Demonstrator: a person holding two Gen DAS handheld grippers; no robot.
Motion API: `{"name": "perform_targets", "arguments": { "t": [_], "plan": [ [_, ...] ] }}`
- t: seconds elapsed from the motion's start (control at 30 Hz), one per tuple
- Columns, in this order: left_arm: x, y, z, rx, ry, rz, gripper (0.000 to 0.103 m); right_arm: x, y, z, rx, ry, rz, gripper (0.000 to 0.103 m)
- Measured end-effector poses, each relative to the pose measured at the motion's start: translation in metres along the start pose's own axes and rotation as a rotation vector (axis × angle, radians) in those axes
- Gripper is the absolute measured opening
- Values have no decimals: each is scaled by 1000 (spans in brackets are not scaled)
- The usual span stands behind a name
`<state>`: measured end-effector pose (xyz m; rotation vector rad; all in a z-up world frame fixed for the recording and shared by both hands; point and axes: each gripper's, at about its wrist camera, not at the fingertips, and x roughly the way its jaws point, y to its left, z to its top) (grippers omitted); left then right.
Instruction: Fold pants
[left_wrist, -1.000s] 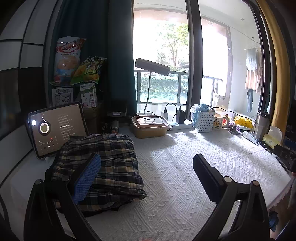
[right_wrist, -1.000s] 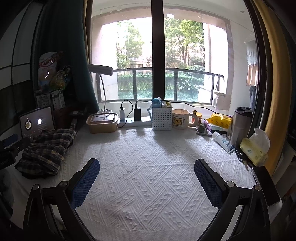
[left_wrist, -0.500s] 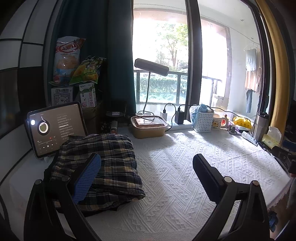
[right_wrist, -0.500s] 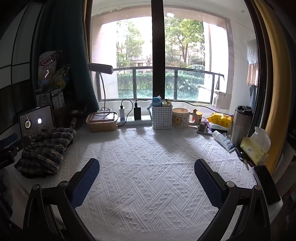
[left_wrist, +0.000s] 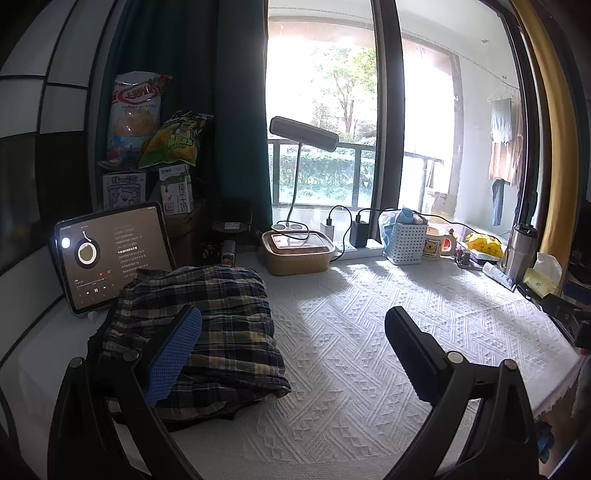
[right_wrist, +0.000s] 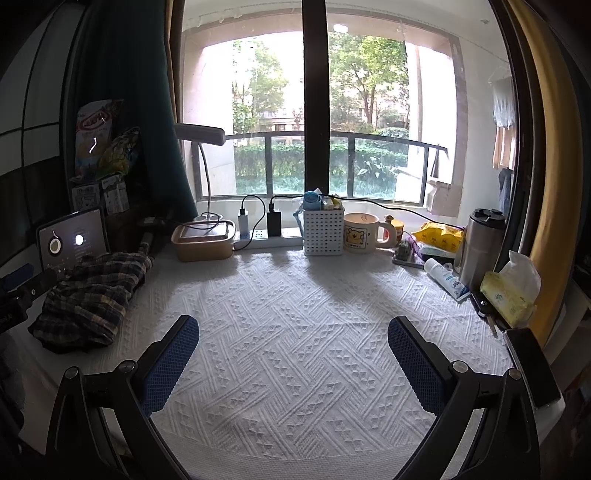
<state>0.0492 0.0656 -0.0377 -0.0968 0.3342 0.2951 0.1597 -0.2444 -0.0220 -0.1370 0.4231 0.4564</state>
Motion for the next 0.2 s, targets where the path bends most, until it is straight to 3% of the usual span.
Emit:
{"name": "perform_targets", "arguments": {
  "t": [0.2],
  "plan": [
    [-2,0,0,-1,-9,-10,99,1,2,1,-6,2,4,103]
  ]
}}
